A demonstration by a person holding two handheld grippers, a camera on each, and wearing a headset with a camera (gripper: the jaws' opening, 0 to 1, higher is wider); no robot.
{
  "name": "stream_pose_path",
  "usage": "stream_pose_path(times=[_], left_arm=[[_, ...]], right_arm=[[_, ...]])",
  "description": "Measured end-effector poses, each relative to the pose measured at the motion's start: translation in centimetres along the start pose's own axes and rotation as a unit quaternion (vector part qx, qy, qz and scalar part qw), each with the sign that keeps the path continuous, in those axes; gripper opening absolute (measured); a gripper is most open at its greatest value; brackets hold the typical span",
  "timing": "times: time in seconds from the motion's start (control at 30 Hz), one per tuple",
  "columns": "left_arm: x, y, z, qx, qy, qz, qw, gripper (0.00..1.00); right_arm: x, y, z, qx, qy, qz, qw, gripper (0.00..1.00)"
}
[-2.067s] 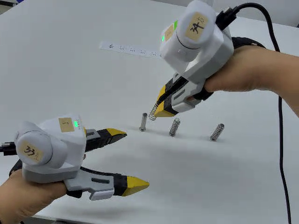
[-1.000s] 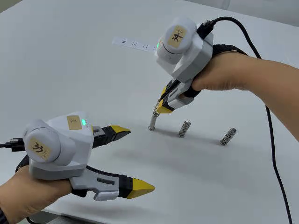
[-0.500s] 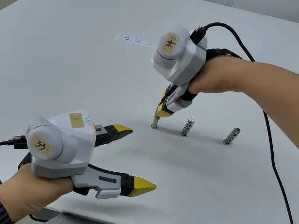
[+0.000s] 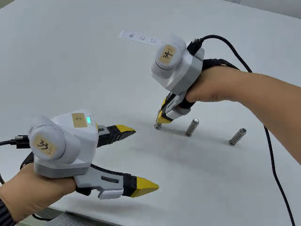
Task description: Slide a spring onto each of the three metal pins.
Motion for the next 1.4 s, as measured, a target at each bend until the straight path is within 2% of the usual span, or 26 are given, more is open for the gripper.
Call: stream_pose_path(times=[0.47,0.77,0.93,1.2,1.4], left_arm=[[0.1,0.1,0.0,0.000,0.001,0.003,1.0000,0.78],[0.2,0.0,0.0,0.000,0.004,0.005,1.0000,0.78],[0.3,0.0,-0.2,-0.001,0.006,0.008,1.0000,0.78],[0.5,-0.4,0.1,0.007,0.006,0.008,0.9999,0.79],[0.5,-0.5,0.1,0.008,0.008,0.009,0.9999,0.79]], right_arm=[[-0.3,0.5,0.4,0.003,0.003,-0.008,1.0000,0.15],[-0.7,-1.1,0.3,-0.010,0.008,-0.019,0.9997,0.18],[-0.9,-2.4,0.5,-0.024,0.017,-0.034,0.9990,0.18],[-1.3,-4.2,2.3,-0.036,0.035,-0.074,0.9960,0.19],[-1.6,-5.6,3.7,-0.050,0.050,-0.109,0.9915,0.20]])
Point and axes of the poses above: the centre of the closed fingertips' face, and the gripper's own axes: y roughly forward along the fingers, z roughly to its left, x roughly out of its top, the point moved 4 cm from there along -y, roughly backward along the fingers, and after that the axes turned 11 degrees about -z, right-handed, at the moved point
